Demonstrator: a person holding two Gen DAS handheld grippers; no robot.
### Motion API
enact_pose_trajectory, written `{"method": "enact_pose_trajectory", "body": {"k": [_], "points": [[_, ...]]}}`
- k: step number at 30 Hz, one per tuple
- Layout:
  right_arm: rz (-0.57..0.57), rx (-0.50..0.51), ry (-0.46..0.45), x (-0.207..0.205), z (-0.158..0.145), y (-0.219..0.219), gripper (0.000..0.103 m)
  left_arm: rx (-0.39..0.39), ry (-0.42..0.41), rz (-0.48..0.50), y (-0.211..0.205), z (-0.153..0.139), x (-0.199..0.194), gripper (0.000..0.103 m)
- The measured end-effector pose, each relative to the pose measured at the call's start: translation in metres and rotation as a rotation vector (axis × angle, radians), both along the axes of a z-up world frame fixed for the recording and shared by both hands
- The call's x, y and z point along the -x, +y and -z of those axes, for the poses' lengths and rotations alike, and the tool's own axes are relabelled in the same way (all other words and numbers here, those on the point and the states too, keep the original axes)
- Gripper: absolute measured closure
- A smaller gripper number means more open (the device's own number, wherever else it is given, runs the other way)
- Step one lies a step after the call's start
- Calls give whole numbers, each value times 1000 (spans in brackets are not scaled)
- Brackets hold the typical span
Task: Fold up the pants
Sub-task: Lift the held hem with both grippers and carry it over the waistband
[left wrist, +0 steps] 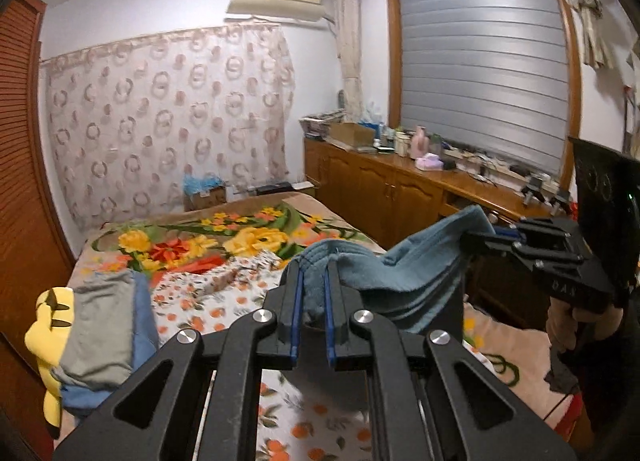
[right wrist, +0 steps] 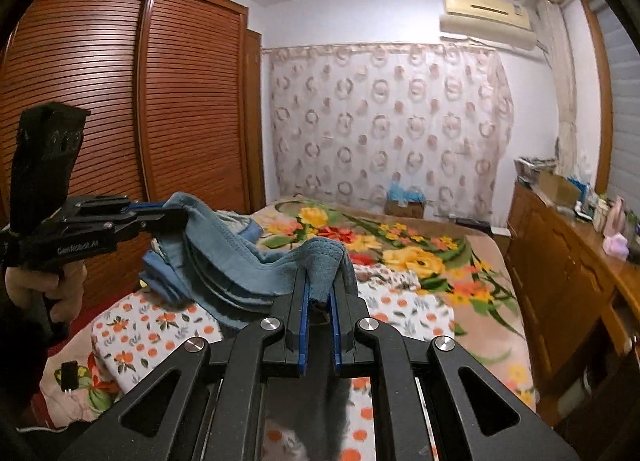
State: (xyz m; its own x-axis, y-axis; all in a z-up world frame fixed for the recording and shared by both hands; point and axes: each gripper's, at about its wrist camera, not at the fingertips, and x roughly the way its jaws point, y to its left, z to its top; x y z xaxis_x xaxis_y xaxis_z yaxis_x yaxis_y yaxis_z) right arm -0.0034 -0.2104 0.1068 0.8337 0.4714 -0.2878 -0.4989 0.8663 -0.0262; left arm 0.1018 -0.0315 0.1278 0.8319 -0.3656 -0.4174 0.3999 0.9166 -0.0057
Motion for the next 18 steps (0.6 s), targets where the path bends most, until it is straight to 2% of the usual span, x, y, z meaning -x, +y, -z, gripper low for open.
{"method": "enact_pose_trajectory", "body": {"k": [4,6,10,11,14,16,18], "points": [[0,25,23,-45,-2,11,95,-18,0,-64,12,-3,-35,93],[36,31,26,-78,-5,13,95,-14,1,-84,18,-5,-55,93],[114,53,-19,-127,-21,32,95,-20,-15,-146,25,-19,-95,93],[126,54,-27,-136,-25,35,95,-26,-43,-169,27,-26,-103,93],[136,42,-52,-154,-32,51,95,-35,-76,-192,31,-35,-109,93],[132,55,-37,-161,-26,60,95,-61,-68,-202,33,-27,-108,93],[107,82,-10,-162,-1,65,95,-90,-35,-198,34,-6,-102,93]]}}
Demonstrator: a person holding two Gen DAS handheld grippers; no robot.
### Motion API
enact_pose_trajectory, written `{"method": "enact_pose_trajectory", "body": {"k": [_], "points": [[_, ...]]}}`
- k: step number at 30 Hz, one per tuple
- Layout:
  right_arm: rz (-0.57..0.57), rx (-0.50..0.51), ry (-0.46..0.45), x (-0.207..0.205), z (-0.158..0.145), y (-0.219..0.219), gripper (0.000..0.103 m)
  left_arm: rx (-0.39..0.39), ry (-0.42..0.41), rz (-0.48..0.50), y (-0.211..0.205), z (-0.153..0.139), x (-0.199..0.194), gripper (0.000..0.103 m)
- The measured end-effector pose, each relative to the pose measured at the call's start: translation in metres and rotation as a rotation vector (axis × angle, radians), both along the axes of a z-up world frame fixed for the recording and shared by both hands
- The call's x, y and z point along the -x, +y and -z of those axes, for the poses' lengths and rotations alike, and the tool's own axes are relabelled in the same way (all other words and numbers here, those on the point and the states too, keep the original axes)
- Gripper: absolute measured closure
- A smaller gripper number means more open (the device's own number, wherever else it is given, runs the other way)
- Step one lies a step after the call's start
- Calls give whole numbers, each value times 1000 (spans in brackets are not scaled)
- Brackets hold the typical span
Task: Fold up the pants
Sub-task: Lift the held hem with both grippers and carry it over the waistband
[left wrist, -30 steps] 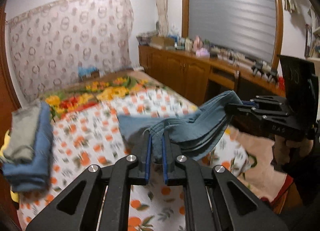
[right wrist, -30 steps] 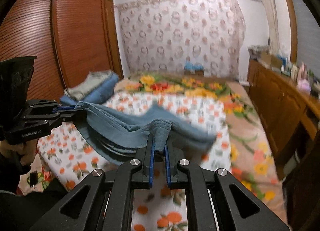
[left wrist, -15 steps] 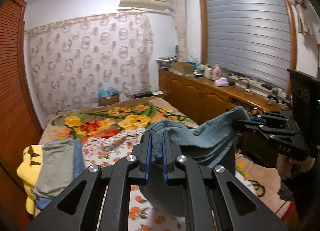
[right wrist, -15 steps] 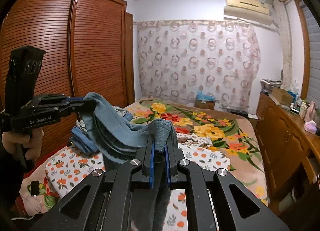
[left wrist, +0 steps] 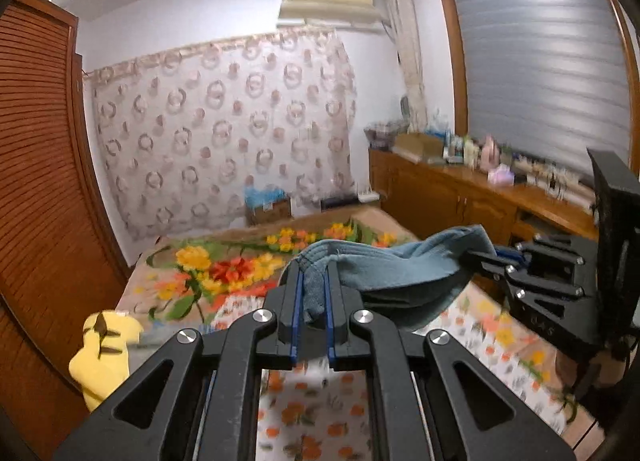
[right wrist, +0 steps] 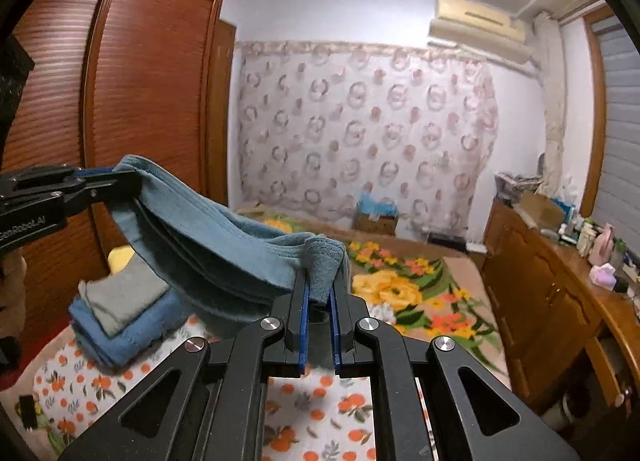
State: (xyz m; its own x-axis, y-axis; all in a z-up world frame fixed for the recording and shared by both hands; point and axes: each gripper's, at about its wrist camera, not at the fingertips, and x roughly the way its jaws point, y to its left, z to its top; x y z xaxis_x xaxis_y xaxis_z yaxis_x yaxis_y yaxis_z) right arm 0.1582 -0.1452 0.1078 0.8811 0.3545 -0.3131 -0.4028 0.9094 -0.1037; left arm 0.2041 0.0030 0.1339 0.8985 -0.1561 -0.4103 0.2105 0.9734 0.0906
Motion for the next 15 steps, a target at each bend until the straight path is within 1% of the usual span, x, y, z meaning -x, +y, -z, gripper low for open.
{"method": "enact_pose_trajectory", "body": {"k": [1,2,4,5,8,10,11,12,15], "points": [[-12,10,20,-1,12,6,95,-10,18,2,1,11,3,93],[-26,22,50,-1,26,9,95,-25,49,7,2,29,9,93],[-50,44,96,-3,44,14,95,-37,93,11,5,52,16,93],[-65,55,117,-4,52,15,95,-45,119,18,6,68,21,93],[-99,79,174,-1,72,17,95,-56,177,22,7,100,35,93],[-120,90,192,5,81,20,95,-59,203,30,8,115,45,93],[-130,96,199,9,84,21,95,-59,210,35,7,118,50,93],[-138,96,205,2,82,16,95,-57,215,35,7,122,55,93],[-167,99,220,10,86,9,95,-44,230,44,7,127,67,93]]}}
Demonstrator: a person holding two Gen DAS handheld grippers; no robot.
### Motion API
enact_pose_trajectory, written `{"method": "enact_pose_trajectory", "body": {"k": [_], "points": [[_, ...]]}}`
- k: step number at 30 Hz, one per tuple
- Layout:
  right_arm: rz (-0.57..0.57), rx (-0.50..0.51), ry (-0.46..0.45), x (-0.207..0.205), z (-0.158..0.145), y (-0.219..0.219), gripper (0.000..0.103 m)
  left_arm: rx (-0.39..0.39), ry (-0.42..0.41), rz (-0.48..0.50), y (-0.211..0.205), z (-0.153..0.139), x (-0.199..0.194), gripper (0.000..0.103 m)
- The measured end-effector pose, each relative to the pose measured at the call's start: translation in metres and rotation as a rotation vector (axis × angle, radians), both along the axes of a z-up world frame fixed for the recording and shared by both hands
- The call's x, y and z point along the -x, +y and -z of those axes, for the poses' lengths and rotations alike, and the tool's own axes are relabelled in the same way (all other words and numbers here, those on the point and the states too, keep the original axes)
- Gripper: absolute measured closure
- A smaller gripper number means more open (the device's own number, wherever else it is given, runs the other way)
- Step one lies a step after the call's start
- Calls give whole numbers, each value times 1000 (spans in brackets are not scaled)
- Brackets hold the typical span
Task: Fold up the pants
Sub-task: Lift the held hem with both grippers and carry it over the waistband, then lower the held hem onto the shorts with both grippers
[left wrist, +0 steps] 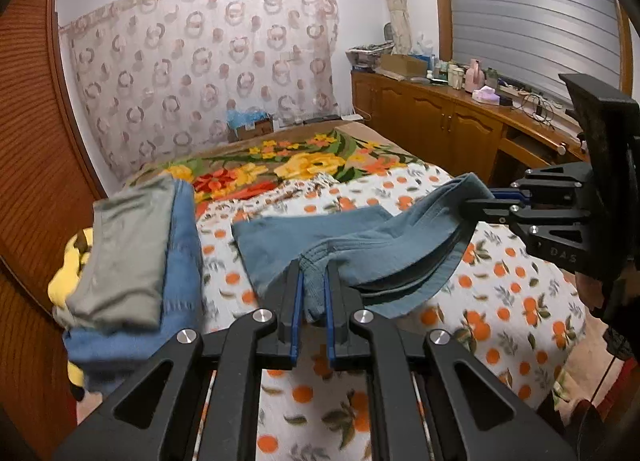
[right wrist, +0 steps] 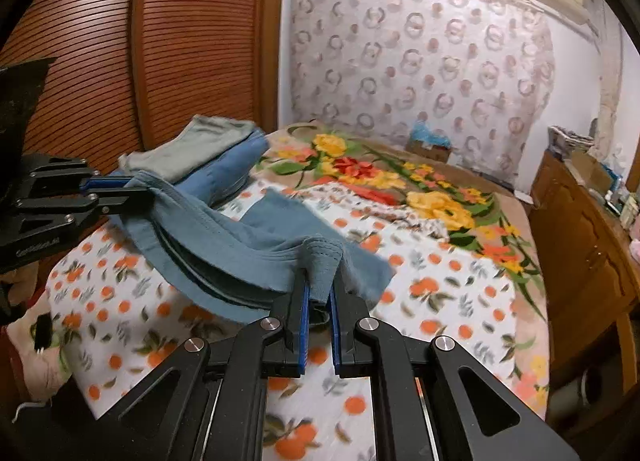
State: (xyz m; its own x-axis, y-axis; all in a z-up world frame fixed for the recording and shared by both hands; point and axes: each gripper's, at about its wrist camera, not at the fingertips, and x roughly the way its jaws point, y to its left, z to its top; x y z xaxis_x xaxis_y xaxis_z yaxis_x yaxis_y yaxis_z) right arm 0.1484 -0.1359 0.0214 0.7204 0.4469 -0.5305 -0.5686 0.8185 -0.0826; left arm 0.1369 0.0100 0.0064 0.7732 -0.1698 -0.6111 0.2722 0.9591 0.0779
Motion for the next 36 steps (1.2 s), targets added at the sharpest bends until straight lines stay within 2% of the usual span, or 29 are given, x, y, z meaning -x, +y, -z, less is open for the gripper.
{"method": "enact_pose_trajectory", "body": {"k": [5,16,22,36], "points": [[-28,0,25,22,-5,-24,95,18,22,11,4,11,18,93],[-18,-58,85,38,18,-38,95,32,52,10,1,42,53,93],[-9,-105,106,46,27,-43,95,52,57,14,1,48,65,93],[15,-118,134,70,47,-56,95,86,82,39,-8,57,86,93]]}}
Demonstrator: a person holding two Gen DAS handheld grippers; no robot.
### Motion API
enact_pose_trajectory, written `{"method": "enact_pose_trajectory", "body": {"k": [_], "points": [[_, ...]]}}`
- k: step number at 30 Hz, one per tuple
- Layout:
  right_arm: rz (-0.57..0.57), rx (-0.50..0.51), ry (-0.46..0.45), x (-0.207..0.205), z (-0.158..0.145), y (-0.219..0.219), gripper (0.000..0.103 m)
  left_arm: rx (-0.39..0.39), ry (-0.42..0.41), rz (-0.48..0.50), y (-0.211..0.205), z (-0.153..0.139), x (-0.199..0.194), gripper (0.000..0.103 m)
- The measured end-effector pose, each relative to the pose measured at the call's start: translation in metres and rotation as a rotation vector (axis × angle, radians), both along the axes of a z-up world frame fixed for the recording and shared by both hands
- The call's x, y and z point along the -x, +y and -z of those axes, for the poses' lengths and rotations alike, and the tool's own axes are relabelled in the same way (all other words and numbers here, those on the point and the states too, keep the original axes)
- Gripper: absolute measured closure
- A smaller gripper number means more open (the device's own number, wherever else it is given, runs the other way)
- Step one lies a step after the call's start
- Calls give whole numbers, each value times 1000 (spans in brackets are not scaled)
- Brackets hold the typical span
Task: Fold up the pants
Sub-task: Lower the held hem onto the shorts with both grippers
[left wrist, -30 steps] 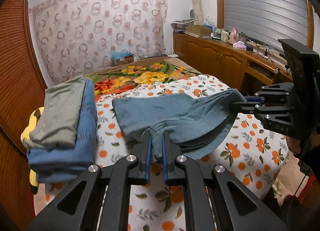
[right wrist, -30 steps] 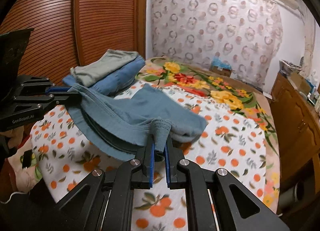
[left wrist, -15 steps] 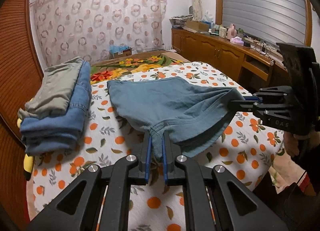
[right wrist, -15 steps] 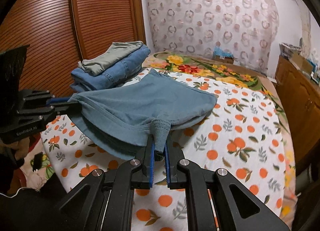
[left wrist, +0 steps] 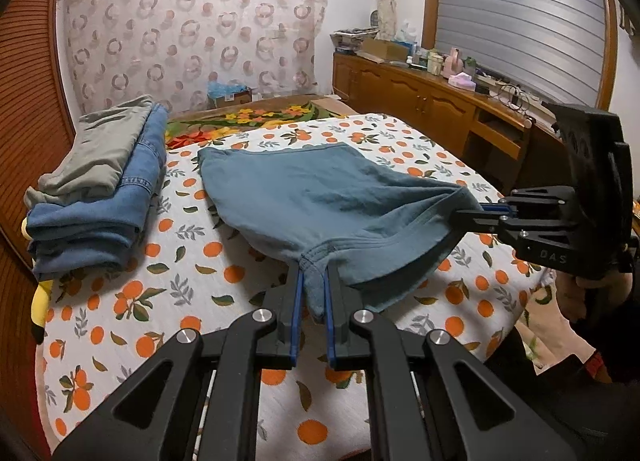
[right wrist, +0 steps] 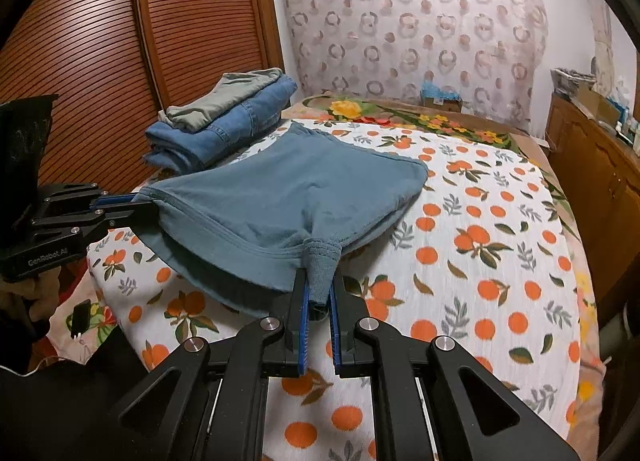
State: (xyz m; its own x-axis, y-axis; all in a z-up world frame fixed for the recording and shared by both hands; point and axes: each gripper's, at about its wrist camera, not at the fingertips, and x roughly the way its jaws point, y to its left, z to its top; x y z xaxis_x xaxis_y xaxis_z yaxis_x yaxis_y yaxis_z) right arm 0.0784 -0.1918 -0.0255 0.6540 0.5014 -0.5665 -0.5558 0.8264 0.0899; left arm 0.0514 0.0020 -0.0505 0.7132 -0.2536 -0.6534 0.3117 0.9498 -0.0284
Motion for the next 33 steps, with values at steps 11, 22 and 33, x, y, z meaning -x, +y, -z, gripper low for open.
{"method": "enact_pose_trajectory", "body": {"k": [11,22,33], "points": [[-10,-24,-16,24,-8,-10,95,19,-21,24,-5,-12,19,93],[-29,-38,-26,42,-13,-17,95,31,-23,38,-5,-15,30,93],[13,-42,-45,1,-16,0,95,38,-5,-7,5,-2,-12,93]]}}
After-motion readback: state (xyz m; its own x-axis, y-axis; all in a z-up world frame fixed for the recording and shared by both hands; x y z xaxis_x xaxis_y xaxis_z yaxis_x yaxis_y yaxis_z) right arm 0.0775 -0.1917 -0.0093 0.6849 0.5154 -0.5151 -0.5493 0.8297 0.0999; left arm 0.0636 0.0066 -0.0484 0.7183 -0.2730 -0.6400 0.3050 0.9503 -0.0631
